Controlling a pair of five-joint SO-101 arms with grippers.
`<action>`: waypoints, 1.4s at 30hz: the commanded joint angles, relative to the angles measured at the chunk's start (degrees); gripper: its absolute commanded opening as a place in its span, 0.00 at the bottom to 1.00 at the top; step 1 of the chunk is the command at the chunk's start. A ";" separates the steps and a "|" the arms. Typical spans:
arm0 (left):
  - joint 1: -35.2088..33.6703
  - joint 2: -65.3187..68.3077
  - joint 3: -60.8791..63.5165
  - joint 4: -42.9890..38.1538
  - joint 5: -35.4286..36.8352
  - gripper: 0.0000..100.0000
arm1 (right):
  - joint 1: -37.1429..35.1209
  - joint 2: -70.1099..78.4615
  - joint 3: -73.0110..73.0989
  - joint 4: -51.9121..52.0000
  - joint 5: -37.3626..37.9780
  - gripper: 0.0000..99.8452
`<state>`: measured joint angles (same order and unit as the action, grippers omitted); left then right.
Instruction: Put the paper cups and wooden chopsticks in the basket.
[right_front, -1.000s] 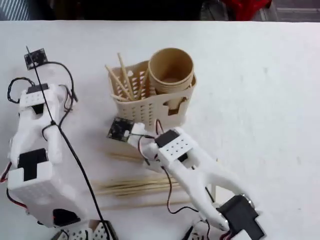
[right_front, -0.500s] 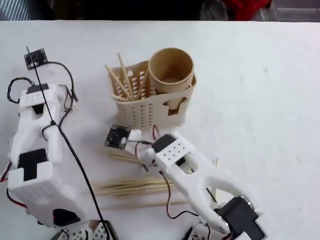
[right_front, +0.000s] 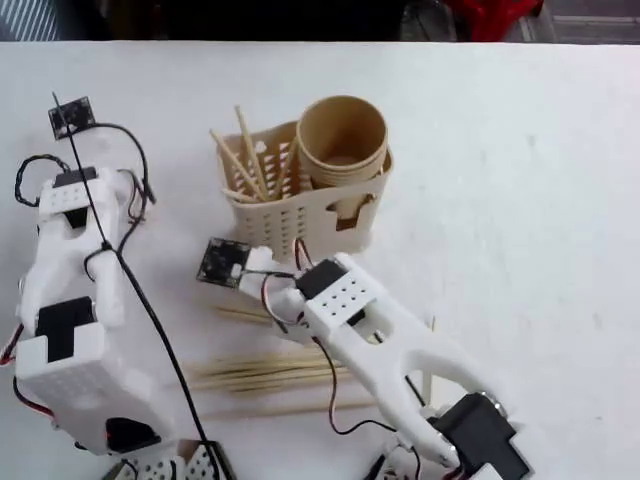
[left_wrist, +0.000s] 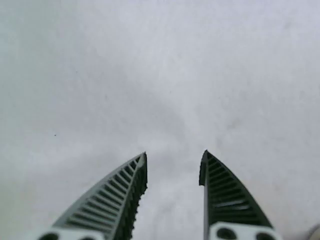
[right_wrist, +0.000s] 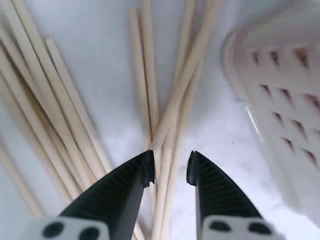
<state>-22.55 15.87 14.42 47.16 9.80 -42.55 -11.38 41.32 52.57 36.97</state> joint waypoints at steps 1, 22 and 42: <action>-0.13 -0.40 -0.53 -0.88 0.18 0.18 | -0.31 -1.98 0.70 -4.88 -3.43 0.12; -0.13 -0.40 -0.53 -0.88 0.18 0.18 | -0.22 8.84 -0.70 -9.45 -7.74 0.12; -0.13 -0.40 -0.53 -0.62 0.18 0.18 | 1.63 -2.77 -0.62 -2.15 -8.18 0.04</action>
<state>-22.55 15.87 14.42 47.16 9.80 -41.32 -11.47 41.67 50.11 29.14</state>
